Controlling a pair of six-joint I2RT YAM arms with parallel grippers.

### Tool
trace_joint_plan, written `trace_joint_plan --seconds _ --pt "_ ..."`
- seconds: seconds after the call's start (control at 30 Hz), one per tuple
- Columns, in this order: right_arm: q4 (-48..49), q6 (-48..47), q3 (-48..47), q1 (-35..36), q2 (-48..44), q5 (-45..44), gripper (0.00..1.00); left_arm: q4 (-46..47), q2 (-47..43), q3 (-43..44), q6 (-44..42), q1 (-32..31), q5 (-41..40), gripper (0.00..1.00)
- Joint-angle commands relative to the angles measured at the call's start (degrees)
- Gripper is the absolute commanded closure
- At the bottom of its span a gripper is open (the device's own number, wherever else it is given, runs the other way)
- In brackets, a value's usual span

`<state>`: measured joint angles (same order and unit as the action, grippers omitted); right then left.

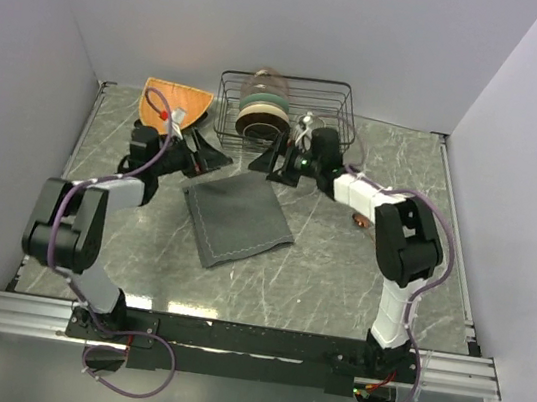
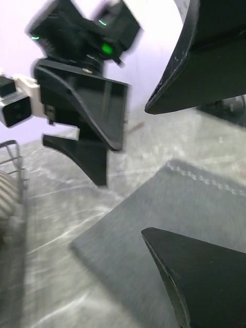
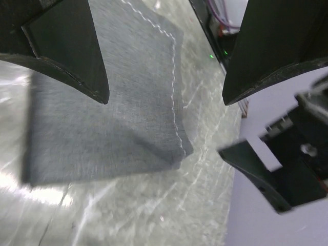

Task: Fold the napkin into a case and place the utensils inside
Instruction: Smooth out the square-folded napkin at the center of the board.

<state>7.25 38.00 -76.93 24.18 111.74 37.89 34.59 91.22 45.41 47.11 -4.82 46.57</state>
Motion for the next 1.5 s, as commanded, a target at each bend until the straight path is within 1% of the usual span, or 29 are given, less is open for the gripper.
trace_joint_plan --seconds 0.0,0.03,0.2,0.33,0.43,0.57,0.67,0.77,0.87,0.9,0.97,1.0,1.03,1.07,1.1,1.13,1.2,1.27,1.33,1.4,1.47 --pt "15.59 9.63 4.13 3.76 -1.27 -6.59 0.0 16.91 6.14 -0.84 15.46 -2.29 -2.53 0.01" --pt "16.48 10.16 5.11 4.2 -1.09 -7.82 0.0 17.7 7.47 -0.41 15.73 -2.47 -3.14 0.01" --pt "17.45 14.56 10.11 4.2 1.02 -6.43 0.0 18.59 15.81 -0.06 18.98 -2.13 -5.17 0.01" --pt "15.52 15.88 13.64 4.03 2.68 -5.37 0.0 17.45 18.9 -1.46 19.16 -0.28 -6.84 0.01" --pt "12.98 15.35 15.92 3.24 4.79 -5.19 0.0 14.98 20.66 -2.69 18.54 2.53 -7.98 0.01" --pt "11.57 13.95 18.21 1.75 7.17 -5.9 0.0 14.02 21.98 -3.75 15.48 6.12 -6.93 0.01" --pt "10.69 11.41 17.7 1.21 7.35 -5.19 0.0 16.21 22.25 -4.45 15.46 7.98 -5.09 0.01" --pt "10.51 8.77 15.59 1.83 4.99 -2.21 0.0 19.71 21.72 -5.24 16.78 8.86 -2.63 0.01" --pt "10.16 7.8 14.35 2.79 1.21 3.67 0.0 21.83 18.92 -5.42 16.79 9.3 1.23 0.01" --pt "10.07 7.36 14.52 2.97 -2.2 4.99 0.0 21.4 16.12 -5.33 16.61 8.95 2.29 0.01" --pt "8.58 6.04 16.27 3.93 -7.47 7.98 0.0 18.6 12.16 -5.59 13.72 7.99 4.23 0.01" --pt "7.7 5.69 17.06 4.29 -8.81 8.69 0.0 14.23 7.7 -5.85 12.32 6.24 4.41 0.01" --pt "6.13 5.25 17.94 4.81 -10.04 9.39 0.0 11.93 5.4 -6.99 9.78 5.27 4.41 0.01" --pt "6.2 5.68 20.39 5.52 -12.06 10.01 0.0 10.34 3.46 -7.87 9.23 4.82 4.15 0.01" --pt "6.72 6.55 22.06 5.96 -12.86 10.01 0.0 9.45 0.39 -8.84 9.23 2.12 3.97 0.01" --pt "8.64 8.48 23.65 6.05 -13.39 10.01 0.0 9.44 -0.86 -10.85 9.75 1.31 3.88 0.01" --pt "9.98 10.07 26.99 6.31 -12.96 9.31 0.0 8.92 -2.27 -13.05 10.45 -0.36 2.74 0.01" --pt "11.3 11.74 28.4 6.05 -10.07 9.48 0.0 9.96 -1.49 -14.2 11.51 -0.8 2.48 0.01" --pt "11.91 12.97 28.67 5.35 -7.87 9.22 0.0 11.28 1.23 -15.17 11.77 -0.72 2.56 0.01" --pt "12.44 13.85 29.11 4.65 -5.14 8.61 0.0 10.15 4.03 -15.0 10.99 0.07 1.26 0.01" --pt "10.87 13.07 28.94 3.5 -3.65 7.47 0.0 9.19 6.06 -14.91 10.37 1.21 0.72 0.01"
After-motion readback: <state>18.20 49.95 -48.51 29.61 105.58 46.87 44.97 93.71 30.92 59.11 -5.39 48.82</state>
